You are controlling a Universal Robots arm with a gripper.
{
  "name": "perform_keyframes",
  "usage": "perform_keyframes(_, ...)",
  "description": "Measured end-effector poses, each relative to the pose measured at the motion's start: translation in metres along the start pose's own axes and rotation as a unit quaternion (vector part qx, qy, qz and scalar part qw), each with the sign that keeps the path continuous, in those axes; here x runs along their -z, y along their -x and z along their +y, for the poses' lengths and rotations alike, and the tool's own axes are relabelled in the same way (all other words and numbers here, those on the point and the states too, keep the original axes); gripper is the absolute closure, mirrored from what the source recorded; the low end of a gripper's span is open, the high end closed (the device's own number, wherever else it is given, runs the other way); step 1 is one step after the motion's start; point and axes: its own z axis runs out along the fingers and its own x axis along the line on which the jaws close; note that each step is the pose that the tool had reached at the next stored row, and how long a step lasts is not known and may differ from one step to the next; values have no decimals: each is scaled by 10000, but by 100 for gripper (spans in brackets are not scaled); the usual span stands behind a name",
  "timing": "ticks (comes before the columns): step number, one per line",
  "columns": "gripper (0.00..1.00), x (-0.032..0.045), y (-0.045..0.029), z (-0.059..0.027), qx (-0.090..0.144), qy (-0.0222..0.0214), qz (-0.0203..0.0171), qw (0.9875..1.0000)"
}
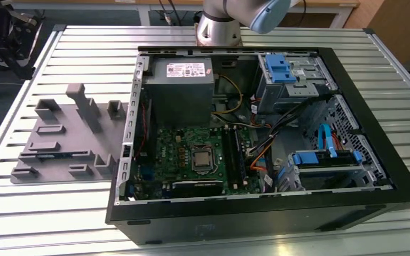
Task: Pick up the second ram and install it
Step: 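Pick up the second ram and move it above second insertion slot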
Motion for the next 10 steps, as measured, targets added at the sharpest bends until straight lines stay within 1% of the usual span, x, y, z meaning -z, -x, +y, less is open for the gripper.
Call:
perform_keyframes(8,89,0,0,0,31,1,1,10000)
perform_keyframes(10,89,-5,-2,-1,118,3,5,9999)
